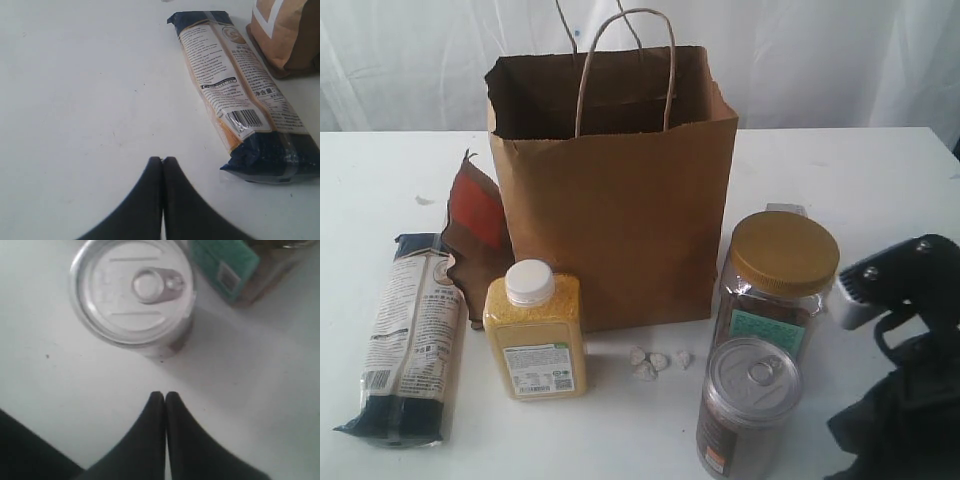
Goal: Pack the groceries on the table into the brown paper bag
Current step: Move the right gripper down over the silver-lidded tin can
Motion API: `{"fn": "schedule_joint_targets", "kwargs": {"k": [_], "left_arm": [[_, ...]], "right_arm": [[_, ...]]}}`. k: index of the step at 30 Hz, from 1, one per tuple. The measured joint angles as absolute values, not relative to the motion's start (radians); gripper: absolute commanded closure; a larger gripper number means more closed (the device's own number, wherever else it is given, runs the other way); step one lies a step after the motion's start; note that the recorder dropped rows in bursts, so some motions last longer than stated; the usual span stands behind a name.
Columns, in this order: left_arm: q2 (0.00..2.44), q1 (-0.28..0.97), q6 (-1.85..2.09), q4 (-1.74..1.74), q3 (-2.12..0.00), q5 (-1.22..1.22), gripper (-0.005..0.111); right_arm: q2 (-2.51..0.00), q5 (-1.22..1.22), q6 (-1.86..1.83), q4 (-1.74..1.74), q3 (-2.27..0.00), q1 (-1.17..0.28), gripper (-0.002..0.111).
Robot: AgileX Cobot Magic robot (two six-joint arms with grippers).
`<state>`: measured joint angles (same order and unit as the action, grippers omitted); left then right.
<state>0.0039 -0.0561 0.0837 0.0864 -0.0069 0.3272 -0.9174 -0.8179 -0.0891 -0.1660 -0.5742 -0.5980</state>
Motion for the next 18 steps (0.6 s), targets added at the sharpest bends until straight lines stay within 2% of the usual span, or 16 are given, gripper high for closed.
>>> {"fn": "schedule_joint_targets", "kwargs": {"k": [4, 11, 13, 14, 15, 17, 18], "left_arm": [[0.004, -0.056, 0.084, 0.086, -0.007, 0.327, 0.107], [0.004, -0.056, 0.084, 0.086, -0.007, 0.327, 0.107], [0.004, -0.056, 0.084, 0.086, -0.007, 0.327, 0.107], [0.004, -0.056, 0.084, 0.086, -0.007, 0.327, 0.107], [0.004, -0.056, 0.084, 0.086, -0.007, 0.327, 0.107], [0.004, -0.056, 0.084, 0.086, -0.007, 0.327, 0.107], [0.004, -0.056, 0.084, 0.086, -0.007, 0.327, 0.107]], "right_arm": [[-0.973, -0.729, -0.056, -0.253, -0.627, -0.734, 0.108], [-0.999, -0.407, -0.064, -0.286, -0.634, -0.777, 0.107], [-0.999, -0.371, -0.079, -0.286, -0.634, -0.777, 0.097], [-0.999, -0.37, -0.088, -0.286, -0.634, -0.777, 0.086], [-0.999, -0.375, -0.106, -0.286, -0.634, -0.777, 0.08], [-0.999, -0.41, -0.123, -0.286, -0.634, -0.777, 0.041], [-0.999, -0.446, -0.125, -0.286, -0.634, -0.777, 0.033]]}}
